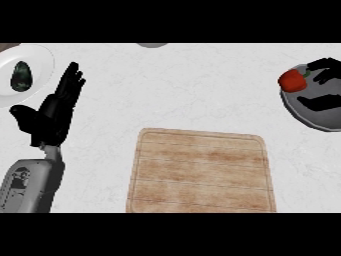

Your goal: Pick the bell pepper from the cutting board and place it in the pan

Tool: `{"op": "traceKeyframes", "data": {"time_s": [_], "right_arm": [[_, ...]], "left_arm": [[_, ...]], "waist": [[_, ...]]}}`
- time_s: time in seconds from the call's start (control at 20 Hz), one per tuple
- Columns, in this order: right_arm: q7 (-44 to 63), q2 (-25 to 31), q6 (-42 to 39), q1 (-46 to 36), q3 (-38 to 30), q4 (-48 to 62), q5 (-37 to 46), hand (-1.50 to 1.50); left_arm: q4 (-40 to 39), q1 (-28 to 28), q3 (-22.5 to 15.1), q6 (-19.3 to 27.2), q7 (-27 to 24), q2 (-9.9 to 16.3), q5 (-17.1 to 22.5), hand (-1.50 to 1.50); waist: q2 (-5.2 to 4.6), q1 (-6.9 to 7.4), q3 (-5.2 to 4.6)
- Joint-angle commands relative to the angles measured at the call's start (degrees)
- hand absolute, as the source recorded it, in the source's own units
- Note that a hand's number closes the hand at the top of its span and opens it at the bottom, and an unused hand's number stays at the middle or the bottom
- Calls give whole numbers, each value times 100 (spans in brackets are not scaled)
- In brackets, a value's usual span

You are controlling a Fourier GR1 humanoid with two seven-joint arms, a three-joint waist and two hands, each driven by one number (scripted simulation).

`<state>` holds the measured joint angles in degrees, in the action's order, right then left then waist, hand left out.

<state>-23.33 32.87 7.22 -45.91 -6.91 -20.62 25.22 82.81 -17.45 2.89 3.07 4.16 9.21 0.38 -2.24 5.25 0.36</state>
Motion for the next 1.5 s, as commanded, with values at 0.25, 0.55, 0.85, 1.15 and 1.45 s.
{"op": "traceKeyframes", "data": {"time_s": [0.25, 0.55, 0.85, 1.15, 1.45], "right_arm": [[-878, 168, -849, -266, -389, 906, -308, -150], [-1752, 214, -973, -96, -1270, 931, -1165, -150], [-2178, 1004, -3014, 294, -1590, 1226, -1560, -150], [-2922, 1457, -4216, 1024, -1592, 993, -1666, -150], [-2922, 1891, -4781, 1678, -1691, 635, -1955, -150]], "left_arm": [[66, 201, 28, -2, -240, 16, -37, 0], [108, 80, 23, 150, 147, -13, -95, 0], [76, 192, 219, -6, 23, 140, 57, 0], [76, 321, 154, 224, 19, 27, -152, 0], [259, 453, 240, 65, 161, 111, 18, 0]], "waist": [[26, -29, 3], [85, -247, 6], [133, -347, -6], [193, -481, -18], [232, -564, -28]]}}
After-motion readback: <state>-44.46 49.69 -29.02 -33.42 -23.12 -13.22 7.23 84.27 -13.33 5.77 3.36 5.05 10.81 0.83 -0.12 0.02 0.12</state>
